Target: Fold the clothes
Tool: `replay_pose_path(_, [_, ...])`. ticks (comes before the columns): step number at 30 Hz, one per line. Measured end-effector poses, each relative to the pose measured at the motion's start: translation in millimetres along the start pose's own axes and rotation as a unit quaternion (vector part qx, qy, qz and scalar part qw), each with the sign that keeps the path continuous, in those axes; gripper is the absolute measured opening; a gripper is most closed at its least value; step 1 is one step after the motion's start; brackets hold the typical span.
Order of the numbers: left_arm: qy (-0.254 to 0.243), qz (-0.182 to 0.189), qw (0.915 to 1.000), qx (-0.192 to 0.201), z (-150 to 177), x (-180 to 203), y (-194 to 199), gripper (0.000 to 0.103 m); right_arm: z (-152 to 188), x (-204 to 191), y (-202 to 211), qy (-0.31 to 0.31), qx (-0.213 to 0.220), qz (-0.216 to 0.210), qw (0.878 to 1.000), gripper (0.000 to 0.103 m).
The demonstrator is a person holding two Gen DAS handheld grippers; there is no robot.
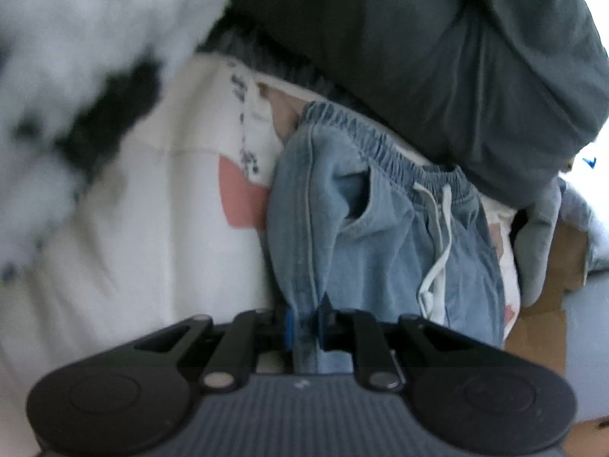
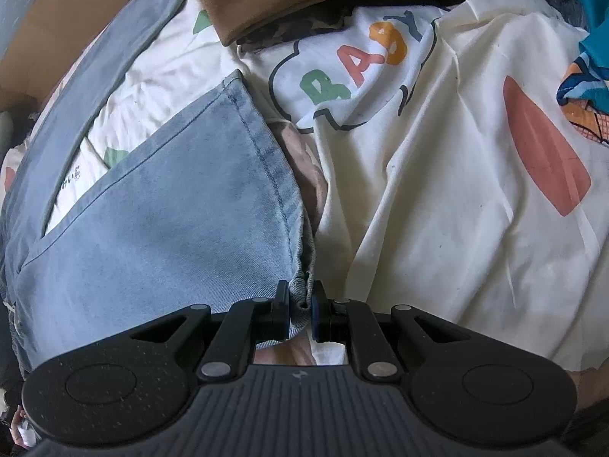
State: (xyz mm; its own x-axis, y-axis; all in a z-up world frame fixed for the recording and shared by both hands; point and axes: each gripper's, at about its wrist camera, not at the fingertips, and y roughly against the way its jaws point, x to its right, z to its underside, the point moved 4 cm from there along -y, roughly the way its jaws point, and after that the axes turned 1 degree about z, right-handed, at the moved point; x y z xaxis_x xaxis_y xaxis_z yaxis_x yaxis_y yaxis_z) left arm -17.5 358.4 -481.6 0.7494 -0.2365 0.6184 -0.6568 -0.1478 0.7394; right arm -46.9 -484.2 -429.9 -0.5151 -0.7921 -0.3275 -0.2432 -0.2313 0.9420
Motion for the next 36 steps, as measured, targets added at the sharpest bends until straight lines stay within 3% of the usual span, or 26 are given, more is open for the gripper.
replay_pose_path(7, [-0.082, -0.047, 0.9947, -0.041, -5.3, -4.2, 0.4, 0.014, 1.7, -3.9, 1.8, 0.01, -0.002, 0.01, 1.0, 0.009])
replay_pose_path(17, [-0.082, -0.08, 0.9927, -0.038, -12.6, 11.3, 13.8, 0.022, 7.1, -4.3, -23.8, 0.025, -0.021, 0.04, 0.999, 0.009])
replay_pose_path(19, [-0.077, -0.087, 0.9924, -0.043, -16.1, 12.8, 20.2, 0.029, 7.0, -4.8, -21.2, 0.025, -0.023, 0.04, 0.999, 0.009])
replay_pose_path(23, [-0.113, -0.089, 0.9888, -0.039, -18.6, 29.6, 32.7, 0.042, 8.4, -5.9, -13.7, 0.027, -0.024, 0.038, 0.999, 0.009])
replay_pose_path(25, [-0.124, -0.084, 0.988, -0.038, -20.8, 36.4, 37.4, 0.044, 9.8, -6.5, -8.9, 0.03, -0.023, 0.036, 0.999, 0.008])
replay_pose_path(28, [-0.13, -0.079, 0.9872, -0.047, -17.3, 43.6, 38.6, 0.044, 10.6, -6.1, -1.4, 0.016, -0.025, 0.03, 0.999, 0.008])
replay_pose_path(32, [-0.124, -0.092, 0.9849, -0.078, -1.0, 39.7, 35.8, 0.052, 8.1, -9.3, 12.1, 0.014, -0.019, 0.021, 1.0, 0.008])
replay_pose_path(36, [-0.103, -0.103, 0.9845, -0.097, 20.3, 24.0, 25.1, 0.049, 5.8, -14.5, 20.8, 0.019, -0.011, 0.017, 1.0, 0.009])
